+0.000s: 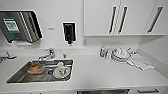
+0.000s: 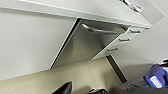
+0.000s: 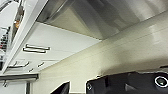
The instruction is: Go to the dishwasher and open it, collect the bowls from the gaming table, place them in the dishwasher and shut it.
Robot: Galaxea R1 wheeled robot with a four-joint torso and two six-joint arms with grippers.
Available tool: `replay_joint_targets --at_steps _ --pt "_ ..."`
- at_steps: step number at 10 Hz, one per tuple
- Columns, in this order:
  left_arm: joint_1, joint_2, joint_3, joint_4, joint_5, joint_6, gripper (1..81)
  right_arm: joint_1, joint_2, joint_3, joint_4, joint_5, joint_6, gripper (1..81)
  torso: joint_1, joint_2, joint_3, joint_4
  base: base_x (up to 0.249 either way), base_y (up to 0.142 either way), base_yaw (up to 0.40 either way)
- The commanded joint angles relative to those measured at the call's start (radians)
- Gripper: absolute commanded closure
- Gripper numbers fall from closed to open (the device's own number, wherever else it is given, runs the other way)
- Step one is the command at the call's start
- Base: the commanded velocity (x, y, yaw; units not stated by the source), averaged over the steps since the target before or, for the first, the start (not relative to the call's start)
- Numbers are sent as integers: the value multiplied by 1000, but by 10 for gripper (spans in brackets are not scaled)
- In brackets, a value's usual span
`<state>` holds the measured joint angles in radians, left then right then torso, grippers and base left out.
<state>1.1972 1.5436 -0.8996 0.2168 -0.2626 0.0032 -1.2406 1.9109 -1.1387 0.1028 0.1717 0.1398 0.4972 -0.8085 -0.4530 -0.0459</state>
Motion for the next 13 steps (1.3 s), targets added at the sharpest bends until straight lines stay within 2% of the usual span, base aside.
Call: replay_joint_targets --at_steps 1,2,4,8,10,11,12,13 --pt "-60 -51 18 26 23 4 10 65 -50 44 -6 -37 0 10 64 -99 2 0 0 0 0" --pt "-60 -39 1 19 23 4 10 59 -42 38 -6 -37 1 10 81 -124 -22 0 0 0 0" --pt "-60 -31 -18 13 20 4 10 37 -13 -2 -11 -37 0 10 116 -179 -38 0 0 0 0" --pt "-72 -32 -12 19 25 4 10 39 4 -4 -14 -37 0 10 208 -326 -42 0 0 0 0" --pt "-113 -72 39 24 25 4 10 54 0 13 -8 -37 1 10 254 -401 -42 0 0 0 0" --pt "-162 -92 54 10 26 0 10 59 3 15 -6 -37 0 10 278 -439 -42 0 0 0 0" --pt "-213 -97 50 -8 42 -31 10 59 9 10 -11 -37 0 10 301 -477 -42 0 0 0 0" --pt "-303 -94 39 -17 102 -89 10 59 18 4 -12 -37 0 10 325 -515 -42 0 0 0 0"
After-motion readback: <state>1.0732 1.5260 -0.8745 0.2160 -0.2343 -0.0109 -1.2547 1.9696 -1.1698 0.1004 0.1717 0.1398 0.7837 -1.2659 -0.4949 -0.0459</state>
